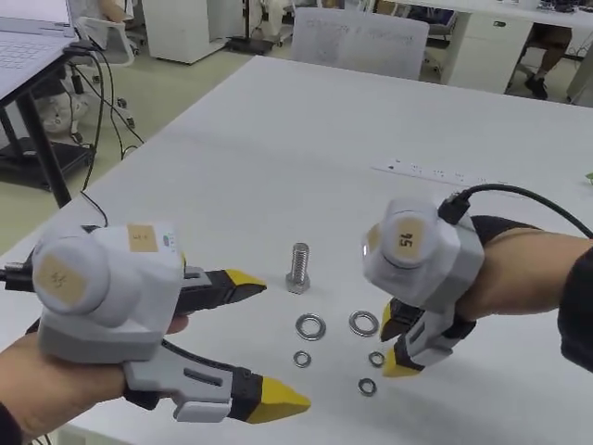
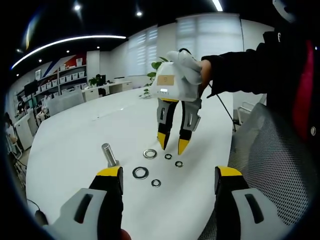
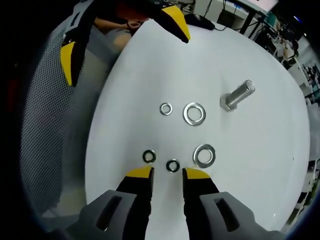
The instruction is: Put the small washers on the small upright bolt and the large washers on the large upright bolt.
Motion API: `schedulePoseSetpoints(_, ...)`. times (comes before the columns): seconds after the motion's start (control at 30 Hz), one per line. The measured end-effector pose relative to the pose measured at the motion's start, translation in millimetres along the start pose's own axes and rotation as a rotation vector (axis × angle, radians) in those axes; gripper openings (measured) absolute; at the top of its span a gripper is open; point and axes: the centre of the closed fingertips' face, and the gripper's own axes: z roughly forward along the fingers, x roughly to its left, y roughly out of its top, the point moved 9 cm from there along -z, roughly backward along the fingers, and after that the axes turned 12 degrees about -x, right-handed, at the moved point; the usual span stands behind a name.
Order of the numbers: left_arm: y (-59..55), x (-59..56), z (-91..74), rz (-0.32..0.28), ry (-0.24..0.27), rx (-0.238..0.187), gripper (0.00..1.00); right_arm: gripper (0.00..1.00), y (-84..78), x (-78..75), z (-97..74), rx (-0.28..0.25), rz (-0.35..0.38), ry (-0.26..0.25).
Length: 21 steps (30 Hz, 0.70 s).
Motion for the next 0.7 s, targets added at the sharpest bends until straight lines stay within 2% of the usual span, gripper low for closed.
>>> schedulePoseSetpoints(0.7, 2.8, -1.5, 0.2, -0.042, -0.02, -0.049, 0.78, 0.21, -1.7, -5.5, 11.1, 0.035, -0.027, 0.014)
